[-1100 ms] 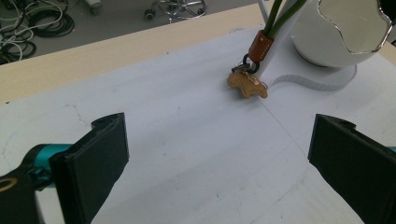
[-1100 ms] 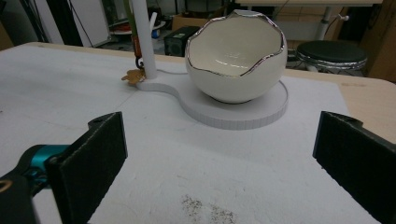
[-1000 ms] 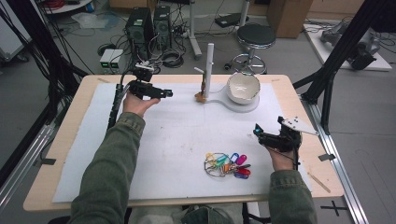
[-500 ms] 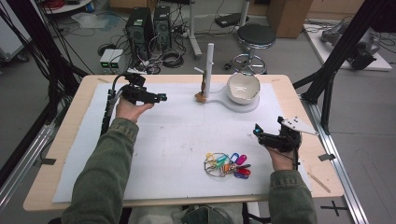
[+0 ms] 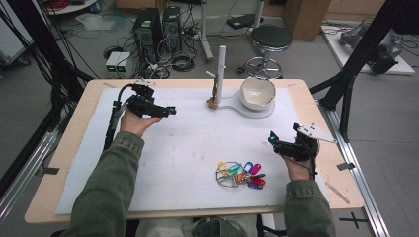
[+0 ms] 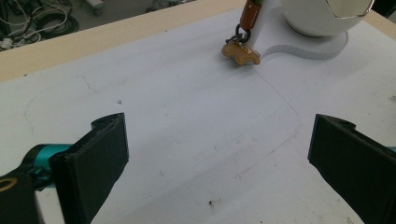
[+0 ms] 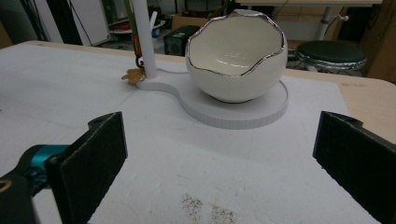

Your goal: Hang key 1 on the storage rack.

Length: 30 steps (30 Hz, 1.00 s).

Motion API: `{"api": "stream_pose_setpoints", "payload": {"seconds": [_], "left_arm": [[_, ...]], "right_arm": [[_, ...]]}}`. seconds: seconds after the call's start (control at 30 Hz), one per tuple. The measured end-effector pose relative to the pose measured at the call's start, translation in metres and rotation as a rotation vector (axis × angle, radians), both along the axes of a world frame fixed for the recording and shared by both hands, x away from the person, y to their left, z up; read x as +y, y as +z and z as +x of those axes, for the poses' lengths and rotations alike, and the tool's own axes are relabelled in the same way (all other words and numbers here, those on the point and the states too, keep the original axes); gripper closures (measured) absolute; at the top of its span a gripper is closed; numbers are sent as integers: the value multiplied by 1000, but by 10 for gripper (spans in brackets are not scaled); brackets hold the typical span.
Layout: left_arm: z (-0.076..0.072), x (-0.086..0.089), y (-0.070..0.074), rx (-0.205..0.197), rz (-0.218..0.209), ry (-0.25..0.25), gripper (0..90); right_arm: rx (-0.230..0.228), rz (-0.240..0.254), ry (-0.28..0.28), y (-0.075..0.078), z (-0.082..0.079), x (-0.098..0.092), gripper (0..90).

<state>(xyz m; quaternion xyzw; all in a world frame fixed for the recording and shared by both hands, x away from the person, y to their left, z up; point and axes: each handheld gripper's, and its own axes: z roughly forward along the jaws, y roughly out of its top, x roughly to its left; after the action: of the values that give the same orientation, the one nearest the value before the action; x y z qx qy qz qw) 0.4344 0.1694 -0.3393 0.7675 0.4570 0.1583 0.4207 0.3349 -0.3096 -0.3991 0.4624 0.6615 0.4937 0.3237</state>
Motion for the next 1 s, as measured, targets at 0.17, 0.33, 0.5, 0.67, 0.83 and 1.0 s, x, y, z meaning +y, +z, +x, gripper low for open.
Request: {"api": "stream_pose_setpoints", "payload": {"seconds": [0.17,0.33,0.5,0.67,0.83,1.0], "left_arm": [[-9,12,-5,-3,-17,31,56],[-21,24,-11,-4,-44,52,56],[-31,35,-15,-8,-52,71,56],[-39,42,-16,-18,-50,88,56],[-45,49,-21,-12,-31,103,56],[-52,54,-21,-17,-31,113,56]], "right_arm": [[-2,-3,-1,0,0,0,19],[-3,-5,0,0,1,0,19],[-2,-7,3,0,1,1,19],[-3,-8,1,0,1,1,19],[-2,-9,-1,0,1,1,19],[-2,-8,0,0,1,1,19]]}}
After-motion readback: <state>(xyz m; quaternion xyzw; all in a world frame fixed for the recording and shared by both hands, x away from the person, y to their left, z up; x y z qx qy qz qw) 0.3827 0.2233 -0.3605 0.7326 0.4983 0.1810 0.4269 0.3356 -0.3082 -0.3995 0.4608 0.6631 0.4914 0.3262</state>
